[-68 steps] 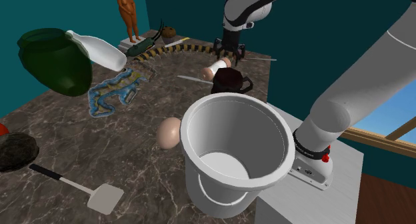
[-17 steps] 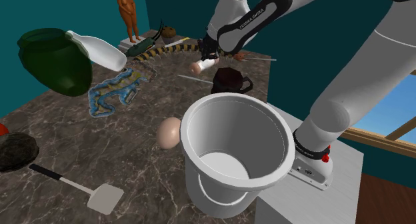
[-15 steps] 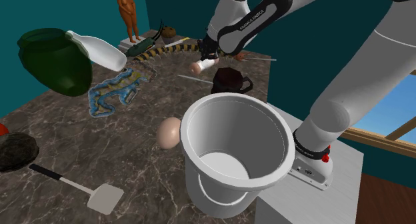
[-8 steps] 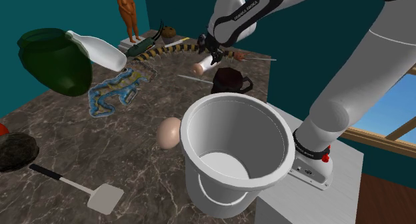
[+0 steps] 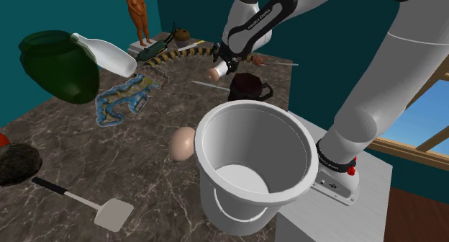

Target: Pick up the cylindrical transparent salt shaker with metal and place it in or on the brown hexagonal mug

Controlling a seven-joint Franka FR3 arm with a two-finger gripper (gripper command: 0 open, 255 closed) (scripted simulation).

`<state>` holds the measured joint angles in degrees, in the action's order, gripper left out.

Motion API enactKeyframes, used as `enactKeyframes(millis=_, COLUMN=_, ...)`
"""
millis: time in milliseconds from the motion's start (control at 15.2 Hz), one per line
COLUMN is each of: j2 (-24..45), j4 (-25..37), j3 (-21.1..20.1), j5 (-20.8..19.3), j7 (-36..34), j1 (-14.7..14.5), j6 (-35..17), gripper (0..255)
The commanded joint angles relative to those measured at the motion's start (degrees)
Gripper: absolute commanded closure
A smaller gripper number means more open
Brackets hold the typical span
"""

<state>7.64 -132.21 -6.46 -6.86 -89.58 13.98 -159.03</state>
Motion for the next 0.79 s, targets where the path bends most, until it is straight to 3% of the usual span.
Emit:
enactKeyframes(millis=0, j2=0.16, j4=0.08, j3=0.02, j5=-0.04, j7=-0.02, j1=0.0, j6=-0.1, gripper=0)
enactKeyframes(millis=330, j2=0.16, j4=0.07, j3=0.02, j5=-0.04, j7=-0.02, j1=0.0, j6=-0.1, gripper=0)
enactKeyframes(millis=396, j2=0.16, j4=0.07, j3=0.02, j5=-0.04, j7=-0.02, j1=0.0, j6=-0.1, gripper=255)
enactKeyframes(millis=726, j2=0.15, j4=0.05, j3=0.02, j5=-0.04, j7=-0.02, j1=0.0, j6=-0.11, gripper=255)
